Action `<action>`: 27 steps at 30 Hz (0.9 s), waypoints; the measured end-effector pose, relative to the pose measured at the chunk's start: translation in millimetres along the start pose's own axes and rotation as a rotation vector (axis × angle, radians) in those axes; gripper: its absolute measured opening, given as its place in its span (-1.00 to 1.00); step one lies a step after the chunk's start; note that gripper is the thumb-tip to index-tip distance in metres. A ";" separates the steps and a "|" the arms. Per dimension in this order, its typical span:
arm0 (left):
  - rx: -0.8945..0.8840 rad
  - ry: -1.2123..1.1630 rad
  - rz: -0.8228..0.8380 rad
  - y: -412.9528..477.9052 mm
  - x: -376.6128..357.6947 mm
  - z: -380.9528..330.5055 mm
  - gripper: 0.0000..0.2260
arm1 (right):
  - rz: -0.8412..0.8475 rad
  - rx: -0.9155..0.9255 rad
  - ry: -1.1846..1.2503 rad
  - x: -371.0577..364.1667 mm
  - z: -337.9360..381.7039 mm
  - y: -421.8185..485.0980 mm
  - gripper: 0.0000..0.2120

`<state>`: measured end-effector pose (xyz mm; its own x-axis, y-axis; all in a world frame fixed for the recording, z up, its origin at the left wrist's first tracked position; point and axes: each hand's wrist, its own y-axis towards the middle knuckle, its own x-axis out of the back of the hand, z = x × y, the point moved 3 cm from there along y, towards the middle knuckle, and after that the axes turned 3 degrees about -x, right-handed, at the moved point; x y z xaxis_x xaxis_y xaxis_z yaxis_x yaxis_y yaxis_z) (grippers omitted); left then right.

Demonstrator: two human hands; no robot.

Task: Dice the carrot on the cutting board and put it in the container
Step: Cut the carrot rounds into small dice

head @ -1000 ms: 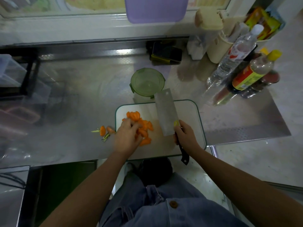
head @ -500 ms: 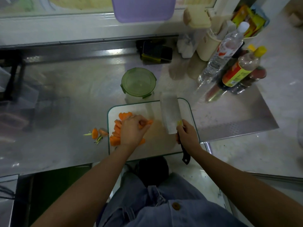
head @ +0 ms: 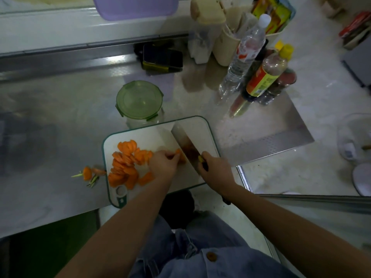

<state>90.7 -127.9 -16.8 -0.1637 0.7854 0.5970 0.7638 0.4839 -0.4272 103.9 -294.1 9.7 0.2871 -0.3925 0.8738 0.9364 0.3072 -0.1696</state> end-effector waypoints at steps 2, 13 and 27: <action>0.009 -0.009 0.007 -3.2 -1.4 -1.5 -0.80 | 0.054 0.024 -0.009 -4.5 7.0 -1.2 -0.86; 0.136 -0.101 0.013 -7.9 -7.4 -3.1 -0.91 | 0.222 -0.010 -0.061 -10.0 10.8 0.8 -0.75; 0.173 -0.139 0.056 -5.5 -3.8 -3.7 -0.82 | 0.207 0.027 -0.187 0.4 27.9 -7.3 -0.71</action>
<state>89.4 -134.9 -14.2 -0.2180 0.8527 0.4747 0.6575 0.4877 -0.5743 91.5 -272.3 24.0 0.4272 -0.1532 0.8911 0.8552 0.3884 -0.3432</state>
